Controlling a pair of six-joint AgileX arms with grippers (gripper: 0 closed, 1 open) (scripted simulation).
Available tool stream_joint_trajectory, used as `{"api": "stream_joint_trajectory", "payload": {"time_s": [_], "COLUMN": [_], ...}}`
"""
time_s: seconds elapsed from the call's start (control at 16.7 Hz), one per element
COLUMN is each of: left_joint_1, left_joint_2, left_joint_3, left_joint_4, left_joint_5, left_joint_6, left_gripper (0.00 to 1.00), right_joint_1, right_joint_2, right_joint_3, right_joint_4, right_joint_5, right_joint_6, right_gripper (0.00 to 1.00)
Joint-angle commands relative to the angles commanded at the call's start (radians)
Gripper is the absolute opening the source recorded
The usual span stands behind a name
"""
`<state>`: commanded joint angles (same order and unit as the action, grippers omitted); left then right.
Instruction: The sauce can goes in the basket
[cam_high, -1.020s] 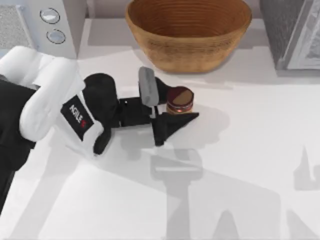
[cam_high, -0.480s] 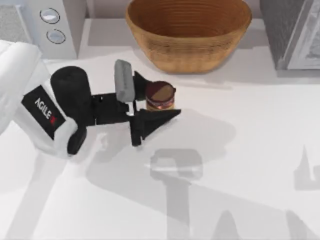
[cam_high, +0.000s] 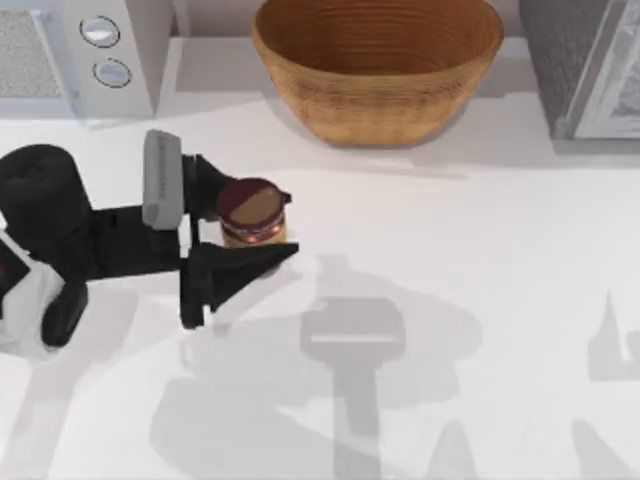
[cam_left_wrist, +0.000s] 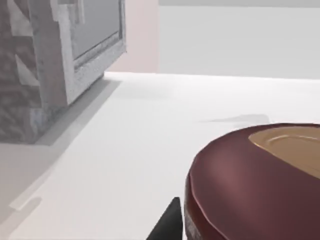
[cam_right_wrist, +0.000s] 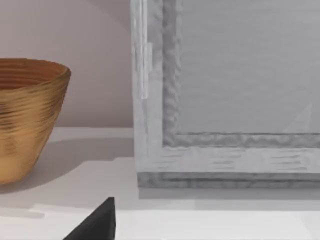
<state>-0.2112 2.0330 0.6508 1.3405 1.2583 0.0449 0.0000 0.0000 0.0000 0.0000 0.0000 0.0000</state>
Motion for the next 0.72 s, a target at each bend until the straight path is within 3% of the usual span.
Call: {"api": "stream_joint_trajectory", "payload": {"time_s": [0.42, 0.72], "left_joint_1": [0.002, -0.026], "left_joint_2": [-0.021, 0.007], "left_joint_3": [-0.023, 0.115], "left_joint_4": [-0.002, -0.105], "left_joint_5": [0.005, -0.108], "left_joint_6": [0.003, -0.001], "left_gripper": [0.00, 0.00], "right_joint_1": [0.000, 0.000], "right_joint_2": [0.000, 0.000], "right_joint_3": [0.000, 0.000], "right_joint_4": [0.000, 0.000], "right_joint_5": [0.000, 0.000], "right_joint_6": [0.000, 0.000], "right_gripper": [1.00, 1.00]}}
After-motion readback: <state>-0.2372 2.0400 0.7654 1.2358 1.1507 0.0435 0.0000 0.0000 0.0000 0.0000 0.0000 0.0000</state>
